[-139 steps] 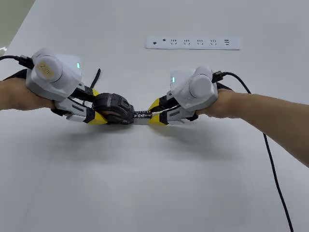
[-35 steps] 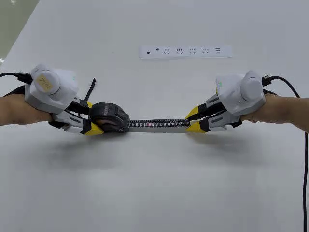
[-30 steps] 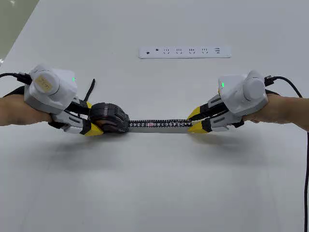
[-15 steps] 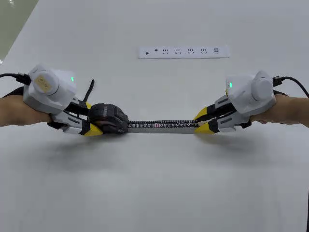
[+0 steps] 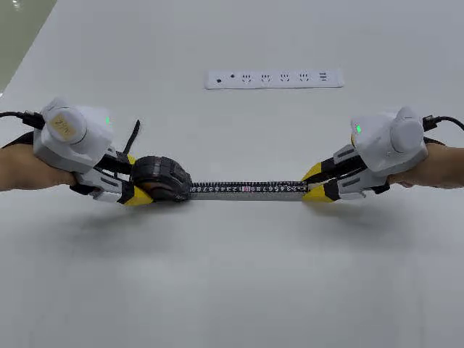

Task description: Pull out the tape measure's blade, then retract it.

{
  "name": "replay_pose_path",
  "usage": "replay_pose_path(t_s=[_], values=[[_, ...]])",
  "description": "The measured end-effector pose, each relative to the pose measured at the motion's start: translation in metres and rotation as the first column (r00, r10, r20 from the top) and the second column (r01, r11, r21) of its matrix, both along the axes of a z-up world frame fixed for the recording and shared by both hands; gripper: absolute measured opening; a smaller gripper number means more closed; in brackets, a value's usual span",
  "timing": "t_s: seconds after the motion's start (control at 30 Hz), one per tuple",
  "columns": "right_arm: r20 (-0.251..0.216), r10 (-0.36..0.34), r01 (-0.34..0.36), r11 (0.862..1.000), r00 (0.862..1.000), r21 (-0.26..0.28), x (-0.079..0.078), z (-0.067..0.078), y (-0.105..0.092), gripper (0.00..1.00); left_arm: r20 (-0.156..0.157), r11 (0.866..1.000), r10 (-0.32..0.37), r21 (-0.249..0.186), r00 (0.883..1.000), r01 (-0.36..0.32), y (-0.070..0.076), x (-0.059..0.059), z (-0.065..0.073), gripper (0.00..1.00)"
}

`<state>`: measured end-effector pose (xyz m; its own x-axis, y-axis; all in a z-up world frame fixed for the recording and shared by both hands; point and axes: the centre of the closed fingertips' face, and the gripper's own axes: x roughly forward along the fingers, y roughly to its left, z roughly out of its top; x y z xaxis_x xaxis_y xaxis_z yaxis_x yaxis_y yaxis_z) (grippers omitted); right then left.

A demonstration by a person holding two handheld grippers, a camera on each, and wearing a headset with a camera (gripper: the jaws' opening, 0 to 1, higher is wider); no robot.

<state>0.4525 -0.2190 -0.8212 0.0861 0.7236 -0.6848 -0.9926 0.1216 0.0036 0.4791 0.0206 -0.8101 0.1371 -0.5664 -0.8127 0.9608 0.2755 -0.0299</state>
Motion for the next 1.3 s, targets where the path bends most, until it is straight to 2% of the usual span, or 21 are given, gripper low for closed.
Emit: replay_pose_path(t_s=[0.23,0.47,0.5,0.8,1.07,1.3], values=[[-0.003,-0.011,0.011,1.000,1.000,-0.009,-0.001,0.000,-0.011,0.12,0.000,1.000,0.001,0.001,1.000,-0.001,0.000,0.000,0.000,0.29],[-0.004,-0.015,0.015,1.000,1.000,-0.009,-0.001,0.000,-0.014,0.12,0.001,1.000,0.001,0.002,1.000,-0.001,0.000,0.000,0.000,0.29],[-0.004,-0.023,0.023,0.999,1.000,-0.025,-0.001,-0.001,-0.024,0.12,0.001,1.000,0.002,0.003,1.000,-0.002,0.001,0.001,-0.001,0.29],[-0.003,-0.031,0.031,0.999,0.999,-0.041,-0.001,-0.001,-0.036,0.12,0.002,1.000,-0.001,0.007,1.000,0.001,0.001,0.001,-0.001,0.29],[-0.013,-0.040,0.039,0.998,0.999,-0.056,-0.002,-0.001,-0.037,0.12,-0.001,1.000,0.007,0.004,1.000,-0.007,0.000,0.002,-0.001,0.29],[0.003,-0.021,0.021,0.996,1.000,-0.089,-0.003,-0.003,-0.036,0.13,-0.007,1.000,0.016,-0.012,1.000,-0.016,-0.001,0.001,0.000,0.29]])
